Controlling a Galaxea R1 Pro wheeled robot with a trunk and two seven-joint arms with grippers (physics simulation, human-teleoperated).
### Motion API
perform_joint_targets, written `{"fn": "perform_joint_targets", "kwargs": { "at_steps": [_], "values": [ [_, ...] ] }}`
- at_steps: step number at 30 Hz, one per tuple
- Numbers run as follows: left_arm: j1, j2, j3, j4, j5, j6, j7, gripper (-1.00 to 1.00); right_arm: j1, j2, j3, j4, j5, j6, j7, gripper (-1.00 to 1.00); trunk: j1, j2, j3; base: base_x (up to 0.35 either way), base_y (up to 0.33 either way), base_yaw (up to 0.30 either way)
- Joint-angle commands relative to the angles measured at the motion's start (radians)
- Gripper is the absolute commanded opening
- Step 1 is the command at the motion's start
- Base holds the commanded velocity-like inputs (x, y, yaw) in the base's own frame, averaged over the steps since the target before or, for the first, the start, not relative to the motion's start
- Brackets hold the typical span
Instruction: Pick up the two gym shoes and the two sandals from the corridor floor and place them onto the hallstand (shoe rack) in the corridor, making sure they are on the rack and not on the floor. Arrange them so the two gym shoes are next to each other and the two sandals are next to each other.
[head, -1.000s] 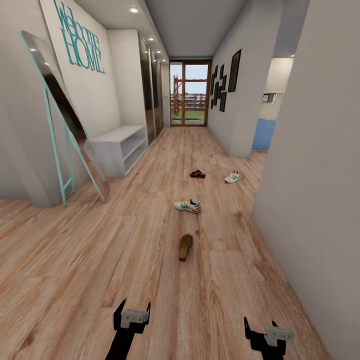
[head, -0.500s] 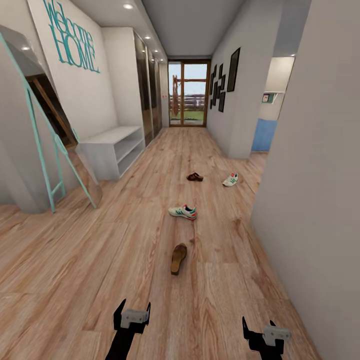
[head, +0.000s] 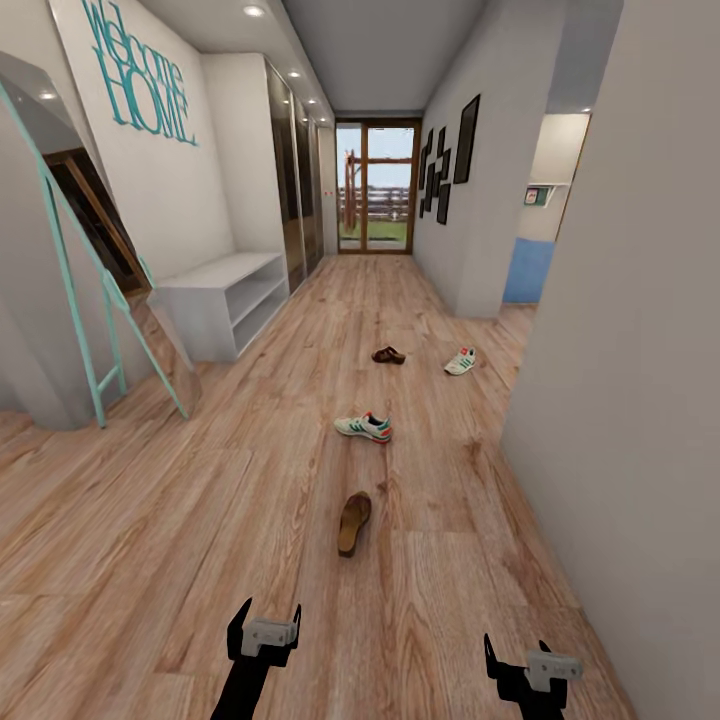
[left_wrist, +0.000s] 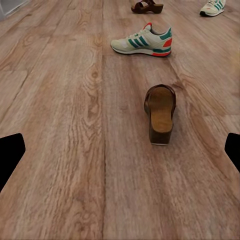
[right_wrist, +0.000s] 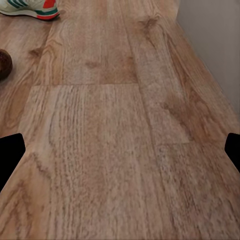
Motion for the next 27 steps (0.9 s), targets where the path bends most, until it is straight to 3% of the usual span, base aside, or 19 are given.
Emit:
{"fn": "perform_joint_targets", "kwargs": {
  "at_steps": [1, 11, 27],
  "values": [
    [0.000, 0.000, 0.000, 0.000, 0.000, 0.000, 0.000, 1.00, 0.000, 0.000, 0.000, 0.000, 0.000, 0.000, 0.000, 1.00, 0.000, 0.000, 0.000, 0.016, -0.008, 0.000],
    [0.000, 0.000, 0.000, -0.001, 0.000, 0.001, 0.000, 1.00, 0.000, 0.000, 0.000, 0.000, 0.000, 0.000, 0.000, 1.00, 0.000, 0.000, 0.000, 0.074, -0.054, 0.000],
    [0.000, 0.002, 0.001, -0.001, 0.000, 0.001, 0.000, 1.00, 0.000, 0.000, 0.000, 0.000, 0.000, 0.000, 0.000, 1.00, 0.000, 0.000, 0.000, 0.215, -0.172, 0.000]
  ]
}}
